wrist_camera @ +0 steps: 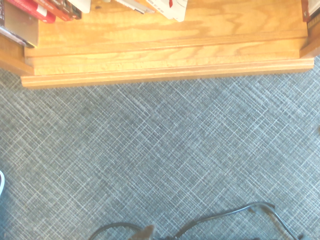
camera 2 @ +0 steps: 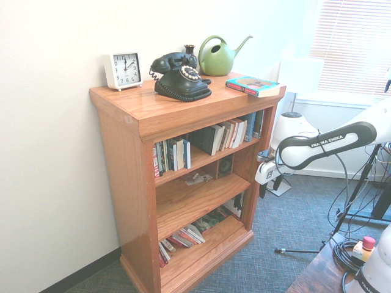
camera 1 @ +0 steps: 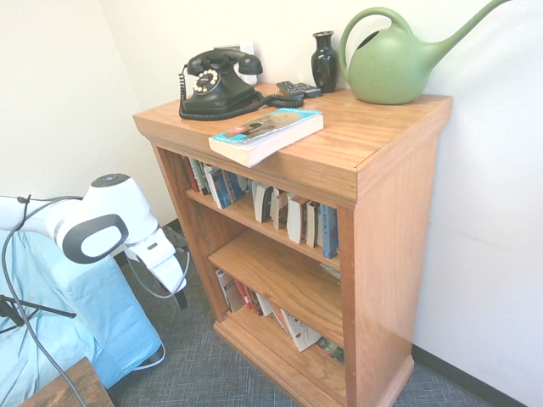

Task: Organize the shelf

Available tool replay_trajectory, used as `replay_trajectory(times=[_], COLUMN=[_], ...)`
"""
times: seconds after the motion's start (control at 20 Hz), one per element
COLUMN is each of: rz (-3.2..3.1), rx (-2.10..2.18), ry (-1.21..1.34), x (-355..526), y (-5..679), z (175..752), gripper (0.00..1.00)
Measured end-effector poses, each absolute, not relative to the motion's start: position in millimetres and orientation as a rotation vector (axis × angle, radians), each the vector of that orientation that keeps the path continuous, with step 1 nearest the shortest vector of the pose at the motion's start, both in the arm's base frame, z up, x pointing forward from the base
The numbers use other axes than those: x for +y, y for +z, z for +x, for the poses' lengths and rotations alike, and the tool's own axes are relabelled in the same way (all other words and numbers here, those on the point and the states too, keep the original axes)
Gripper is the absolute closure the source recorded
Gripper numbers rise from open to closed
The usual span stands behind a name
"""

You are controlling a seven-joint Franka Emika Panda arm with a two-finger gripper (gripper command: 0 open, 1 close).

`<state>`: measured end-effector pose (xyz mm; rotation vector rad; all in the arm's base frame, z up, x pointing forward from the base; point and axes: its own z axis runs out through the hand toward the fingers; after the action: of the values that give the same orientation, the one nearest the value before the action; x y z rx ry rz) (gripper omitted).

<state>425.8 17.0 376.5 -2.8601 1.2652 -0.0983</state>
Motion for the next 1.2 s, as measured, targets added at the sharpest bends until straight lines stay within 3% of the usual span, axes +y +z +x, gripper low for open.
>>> replay_trajectory(times=[0.35,0.7,1.2], rz=[-2.966,-3.195,-3.515], rx=[1.281,1.274,0.822], ry=[-0.266,-0.798,-1.581], x=[-19,-99,-61], y=[392,492,572], z=[433,437,427], gripper=[0.0,0.0,0.0])
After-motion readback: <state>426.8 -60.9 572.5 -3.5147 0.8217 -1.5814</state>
